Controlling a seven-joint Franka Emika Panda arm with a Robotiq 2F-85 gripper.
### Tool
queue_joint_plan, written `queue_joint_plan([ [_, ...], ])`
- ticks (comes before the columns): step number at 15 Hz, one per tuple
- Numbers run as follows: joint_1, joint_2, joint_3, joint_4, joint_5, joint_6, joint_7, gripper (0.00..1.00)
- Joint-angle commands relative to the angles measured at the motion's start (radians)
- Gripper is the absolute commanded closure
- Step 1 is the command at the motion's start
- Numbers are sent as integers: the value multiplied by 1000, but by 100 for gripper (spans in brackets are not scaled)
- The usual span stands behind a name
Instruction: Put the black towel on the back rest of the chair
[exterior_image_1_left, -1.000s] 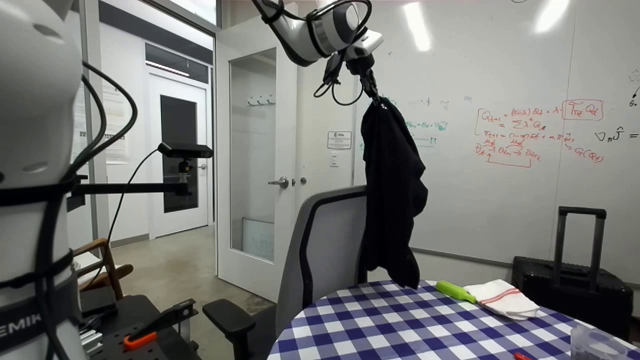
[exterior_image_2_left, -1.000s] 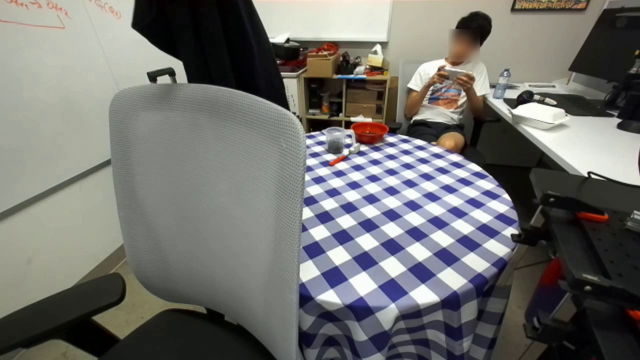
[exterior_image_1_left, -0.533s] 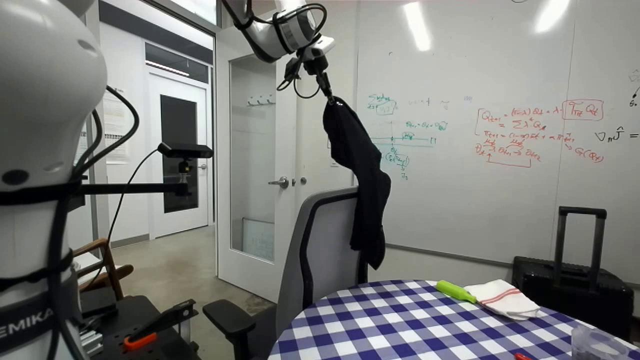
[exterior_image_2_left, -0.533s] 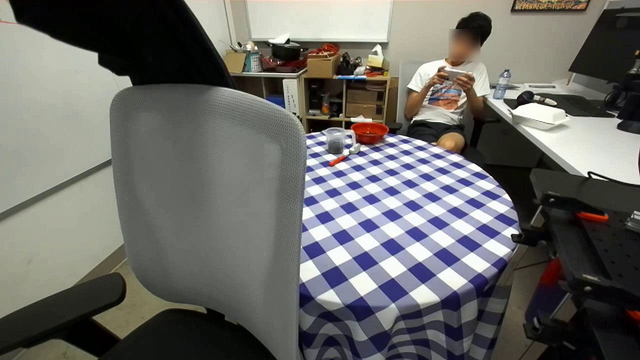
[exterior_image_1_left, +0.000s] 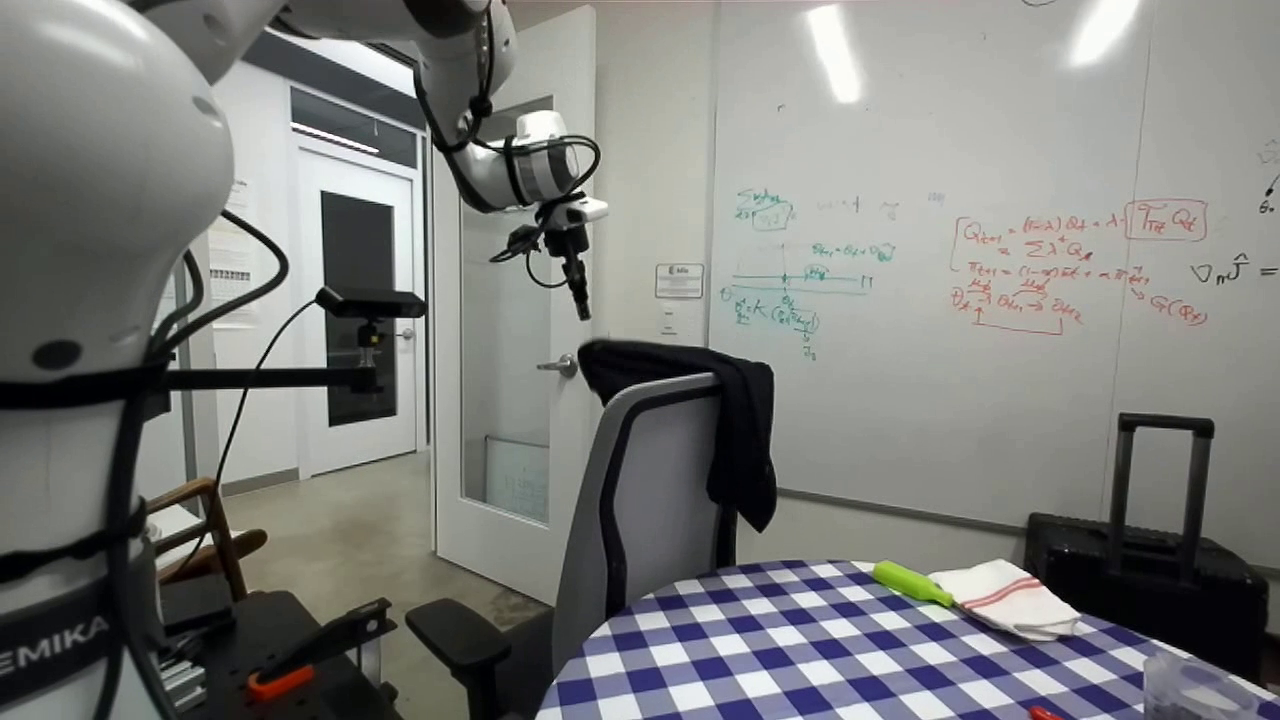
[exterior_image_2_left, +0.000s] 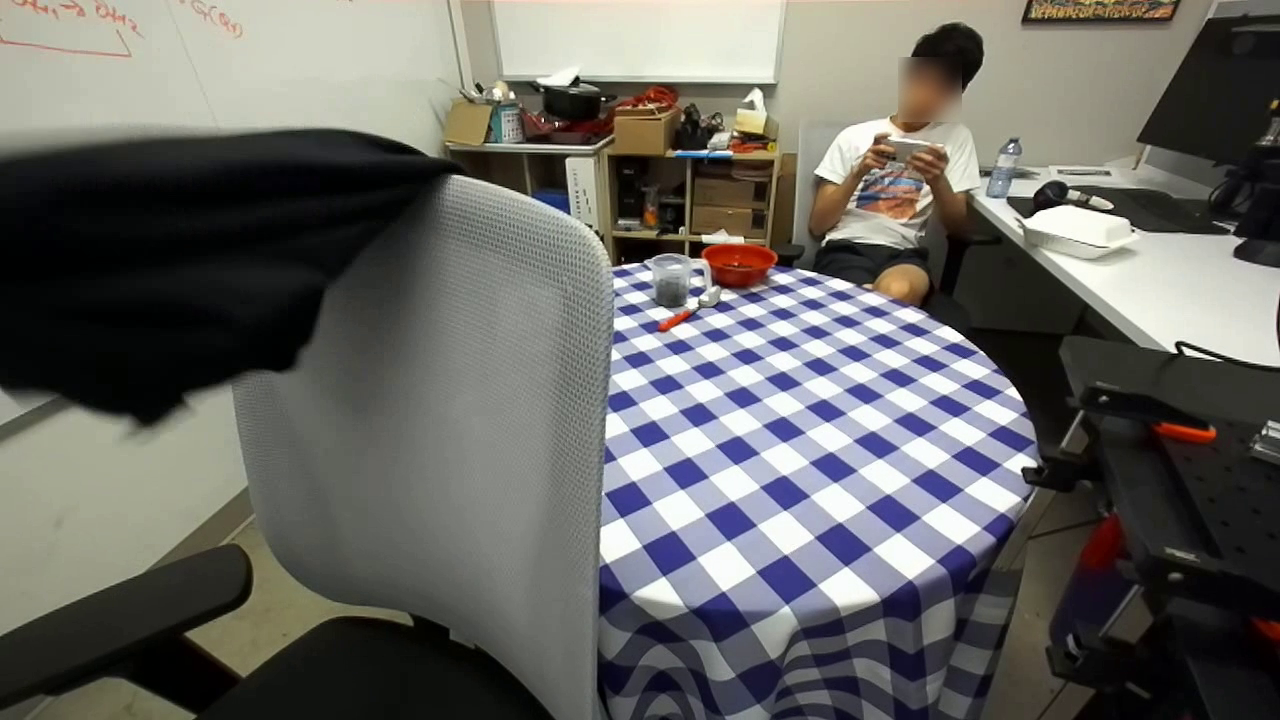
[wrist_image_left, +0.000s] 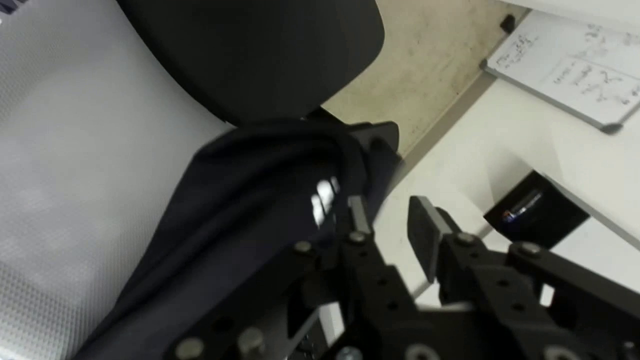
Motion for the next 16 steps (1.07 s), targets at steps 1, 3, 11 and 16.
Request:
queue_joint_plan([
  [1, -6, 78, 22, 79, 91, -86, -120, 41],
  [3, -11, 81, 24, 74, 131, -108, -167, 26],
  [11, -200, -86, 113, -139, 304, -281, -529, 0],
  [16, -313, -304, 81, -363, 536, -420, -908, 0],
])
